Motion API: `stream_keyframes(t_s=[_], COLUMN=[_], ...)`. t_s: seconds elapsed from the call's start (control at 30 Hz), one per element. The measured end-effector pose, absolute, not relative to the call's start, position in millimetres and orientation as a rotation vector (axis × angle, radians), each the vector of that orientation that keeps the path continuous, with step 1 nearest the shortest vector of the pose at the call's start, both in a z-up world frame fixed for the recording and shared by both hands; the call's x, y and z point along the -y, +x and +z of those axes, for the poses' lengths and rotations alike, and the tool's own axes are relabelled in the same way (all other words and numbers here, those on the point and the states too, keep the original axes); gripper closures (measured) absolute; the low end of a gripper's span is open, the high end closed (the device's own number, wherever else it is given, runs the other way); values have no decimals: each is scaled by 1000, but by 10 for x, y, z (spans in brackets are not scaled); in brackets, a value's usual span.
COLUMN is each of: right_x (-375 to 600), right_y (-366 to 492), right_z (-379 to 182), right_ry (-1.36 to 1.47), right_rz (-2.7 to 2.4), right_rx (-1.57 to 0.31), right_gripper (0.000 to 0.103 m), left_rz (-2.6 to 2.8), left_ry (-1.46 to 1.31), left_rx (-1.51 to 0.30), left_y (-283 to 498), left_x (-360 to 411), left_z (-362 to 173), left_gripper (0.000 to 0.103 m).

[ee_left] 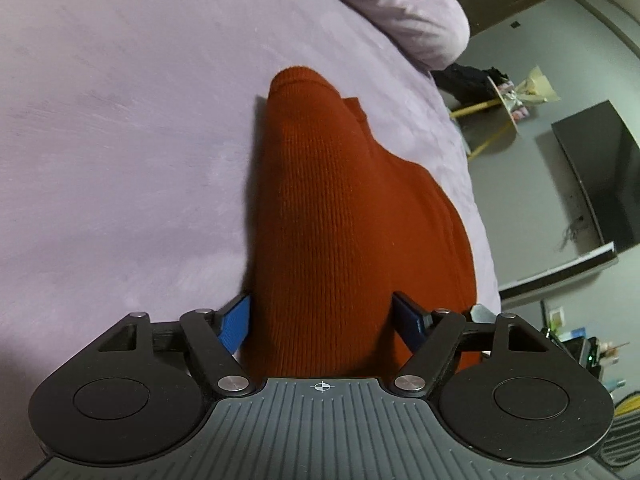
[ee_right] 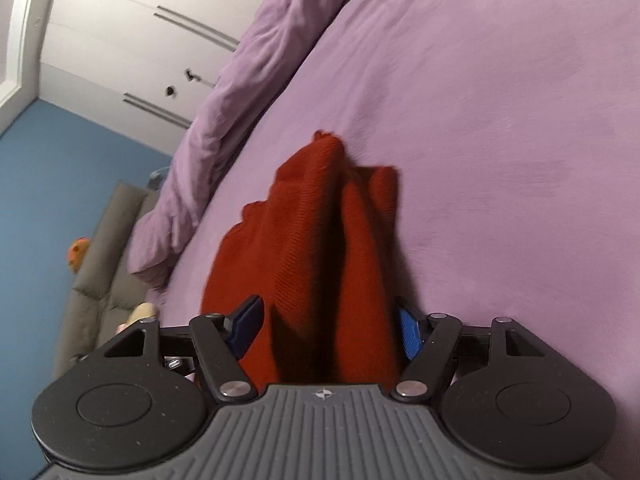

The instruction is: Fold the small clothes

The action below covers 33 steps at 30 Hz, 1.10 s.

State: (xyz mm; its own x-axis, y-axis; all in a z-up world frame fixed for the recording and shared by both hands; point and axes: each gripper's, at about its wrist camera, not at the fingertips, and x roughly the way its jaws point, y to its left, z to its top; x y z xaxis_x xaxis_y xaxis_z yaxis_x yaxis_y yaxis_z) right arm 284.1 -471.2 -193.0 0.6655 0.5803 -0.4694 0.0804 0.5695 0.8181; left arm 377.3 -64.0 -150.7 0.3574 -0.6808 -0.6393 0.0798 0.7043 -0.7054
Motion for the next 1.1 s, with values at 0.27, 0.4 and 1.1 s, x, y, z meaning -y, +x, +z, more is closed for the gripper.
stream_keyframes(t_s=[0.27, 0.4, 1.1], right_x=[4551, 4431, 3000], right_y=[2918, 2802, 1729], right_z=[-2015, -1871, -1381], right_ry=[1041, 1112, 720], right_rz=[354, 401, 295], right_rx=[-773, -731, -882], right_gripper=[71, 72, 47], left_rz=[-525, -544, -225], left_ry=[-667, -635, -288], left_rx=[-1107, -1083, -981], left_y=[3814, 3675, 2161], left_x=[627, 545, -585], left_z=[-1454, -1210, -771], left_gripper=[49, 50, 34])
